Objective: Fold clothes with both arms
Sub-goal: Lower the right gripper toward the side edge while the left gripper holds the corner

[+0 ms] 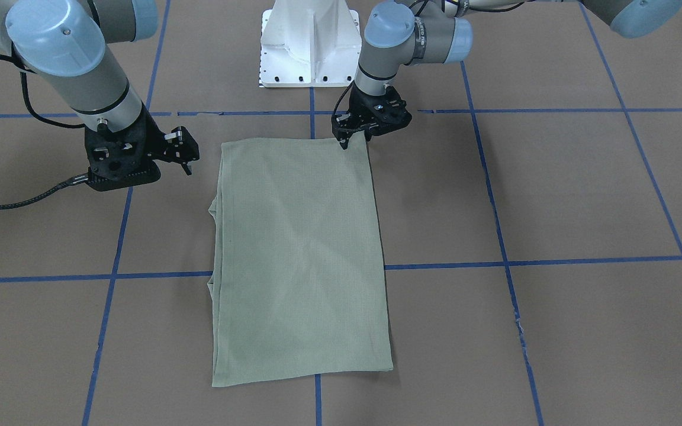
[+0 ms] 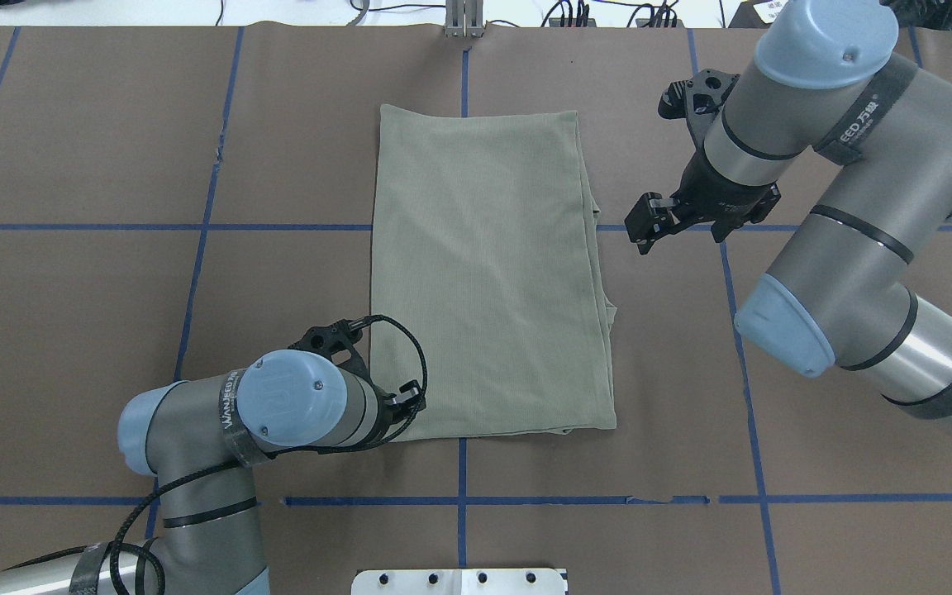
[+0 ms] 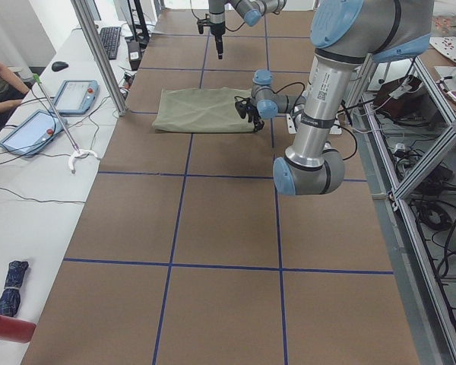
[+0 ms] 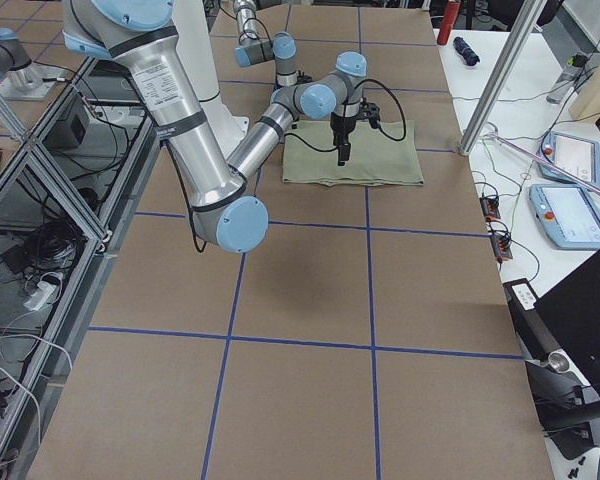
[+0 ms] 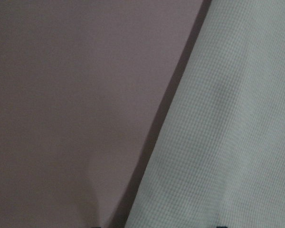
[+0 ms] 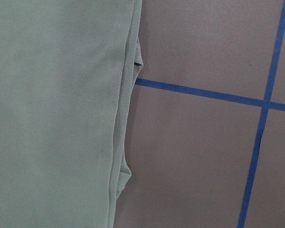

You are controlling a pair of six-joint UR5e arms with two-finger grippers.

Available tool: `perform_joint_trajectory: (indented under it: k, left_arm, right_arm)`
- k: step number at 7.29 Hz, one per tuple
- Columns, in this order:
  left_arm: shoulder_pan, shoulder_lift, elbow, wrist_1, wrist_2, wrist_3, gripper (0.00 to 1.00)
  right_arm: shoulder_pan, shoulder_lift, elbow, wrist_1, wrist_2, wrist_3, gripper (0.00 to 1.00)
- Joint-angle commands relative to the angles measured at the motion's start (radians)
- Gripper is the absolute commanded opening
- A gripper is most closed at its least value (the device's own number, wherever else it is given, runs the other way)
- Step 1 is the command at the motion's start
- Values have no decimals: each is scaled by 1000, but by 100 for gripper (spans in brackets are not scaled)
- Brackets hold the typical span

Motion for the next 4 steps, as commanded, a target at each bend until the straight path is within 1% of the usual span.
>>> perform_joint_trajectory:
  k: [1,2,3,4]
  left_arm:
    - [1,0,-8,-1,12,1,18]
    - [0,3,-19,-1,15,1,3]
    - [1,9,-37,-1,16,1,0]
    - [1,9,-69,16,23,1,0]
  right_arm:
    - [0,0,4,0,1,1,100]
    - [0,0,4,0,1,1,100]
    - [0,-2,7,0,3,3,100]
    - [-4,-6,13,0,6,27,100]
